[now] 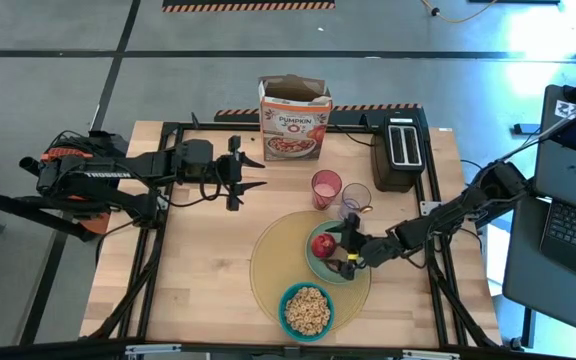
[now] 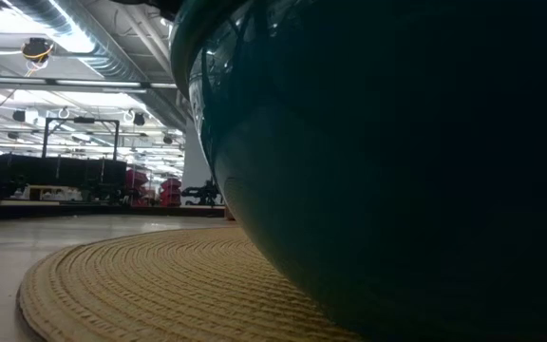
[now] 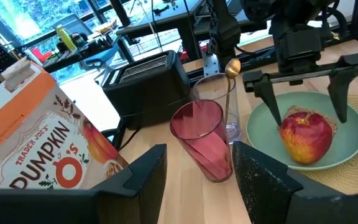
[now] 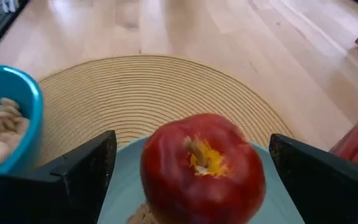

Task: Arrange a breakfast setting
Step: Adjust the apple on the plate

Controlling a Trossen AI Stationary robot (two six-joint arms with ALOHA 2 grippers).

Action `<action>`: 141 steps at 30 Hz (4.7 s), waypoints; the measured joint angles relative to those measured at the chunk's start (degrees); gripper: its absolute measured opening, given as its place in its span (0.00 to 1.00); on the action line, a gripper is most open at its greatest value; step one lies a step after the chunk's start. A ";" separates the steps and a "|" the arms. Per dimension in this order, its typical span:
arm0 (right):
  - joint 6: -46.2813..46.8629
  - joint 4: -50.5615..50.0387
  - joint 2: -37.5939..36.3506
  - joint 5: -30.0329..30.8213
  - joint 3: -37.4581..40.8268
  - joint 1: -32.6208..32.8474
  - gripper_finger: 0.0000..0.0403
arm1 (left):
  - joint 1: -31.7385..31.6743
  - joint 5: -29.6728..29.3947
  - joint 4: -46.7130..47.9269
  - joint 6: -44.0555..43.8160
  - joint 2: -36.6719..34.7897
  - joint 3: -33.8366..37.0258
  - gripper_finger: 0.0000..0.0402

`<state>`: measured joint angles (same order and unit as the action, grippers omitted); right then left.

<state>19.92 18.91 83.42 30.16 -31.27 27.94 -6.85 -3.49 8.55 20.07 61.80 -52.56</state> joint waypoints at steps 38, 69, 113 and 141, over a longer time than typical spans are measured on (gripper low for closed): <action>-21.13 1.24 7.43 -2.79 -10.87 -0.63 0.78 | 0.00 0.00 0.00 -0.02 0.02 0.00 0.43; -33.70 12.05 19.39 -35.62 -24.61 -25.20 0.78 | 0.00 -0.44 1.34 1.10 0.02 -0.02 0.43; -0.35 -9.02 -12.90 0.58 -1.62 1.42 0.78 | 0.11 0.20 1.44 -0.06 0.00 -0.02 0.43; 9.47 3.62 0.17 3.36 2.80 -0.22 0.78 | 0.11 0.20 1.29 -0.19 0.00 -0.02 0.43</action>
<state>29.39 22.53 83.59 33.53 -28.47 27.73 -6.74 -3.29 9.85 19.88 61.80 -52.58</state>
